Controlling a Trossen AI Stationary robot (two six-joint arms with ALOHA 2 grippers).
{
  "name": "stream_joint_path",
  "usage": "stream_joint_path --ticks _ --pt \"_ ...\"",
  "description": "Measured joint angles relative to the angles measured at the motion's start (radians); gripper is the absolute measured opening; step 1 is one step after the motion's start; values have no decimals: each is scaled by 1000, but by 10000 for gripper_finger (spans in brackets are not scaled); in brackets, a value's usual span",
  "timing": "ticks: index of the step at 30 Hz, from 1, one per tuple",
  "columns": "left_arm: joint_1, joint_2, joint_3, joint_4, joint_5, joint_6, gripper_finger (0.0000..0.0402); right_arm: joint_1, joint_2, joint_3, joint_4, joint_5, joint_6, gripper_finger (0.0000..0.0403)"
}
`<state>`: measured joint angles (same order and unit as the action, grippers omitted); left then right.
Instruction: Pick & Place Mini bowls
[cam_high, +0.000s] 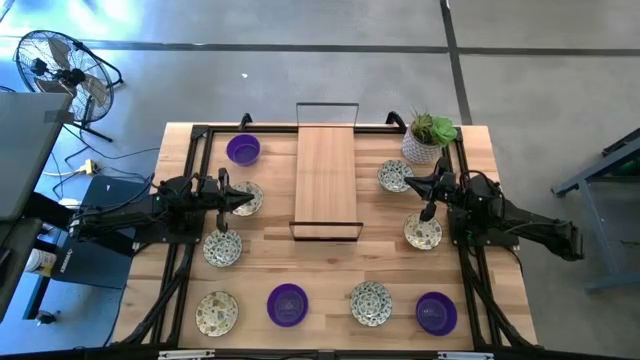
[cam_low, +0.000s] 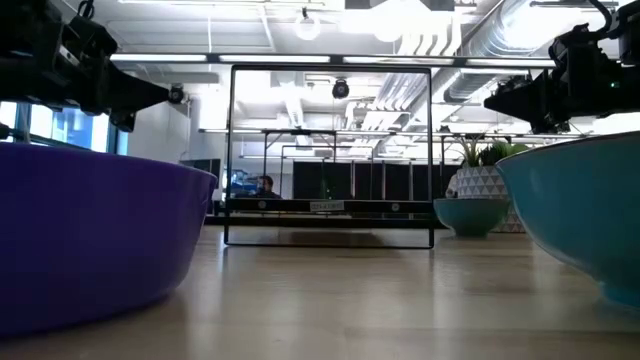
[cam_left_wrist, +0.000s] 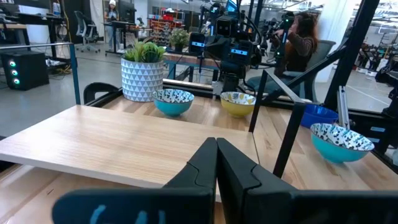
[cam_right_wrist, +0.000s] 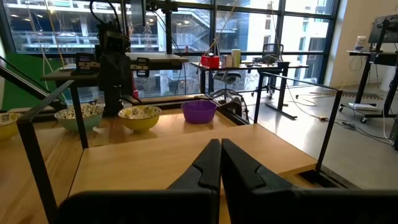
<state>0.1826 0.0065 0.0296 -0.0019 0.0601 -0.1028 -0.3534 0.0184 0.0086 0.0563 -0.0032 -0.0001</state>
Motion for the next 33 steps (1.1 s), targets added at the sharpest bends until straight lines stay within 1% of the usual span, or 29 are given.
stream_joint_path --ticks 12,16,20,26,28,31,33 --pt "0 0 0 0 -9 0 0 0 0 0 8 0 0 0" --pt "0 0 0 0 -9 0 0 0 0 0 87 -1 10 0" --pt "0 0 0 0 -9 0 0 0 0 0 166 0 96 0" --pt "0 0 0 1 -22 -1 0 0 0 0 318 3 86 0" --pt "0 0 0 1 -15 -7 0 0 0 0 361 -38 88 0" --pt "0 0 0 1 -10 -7 0 0 0 6 373 -142 75 0" --pt "0 0 0 1 -10 -8 0 1 0 15 379 -171 77 0"
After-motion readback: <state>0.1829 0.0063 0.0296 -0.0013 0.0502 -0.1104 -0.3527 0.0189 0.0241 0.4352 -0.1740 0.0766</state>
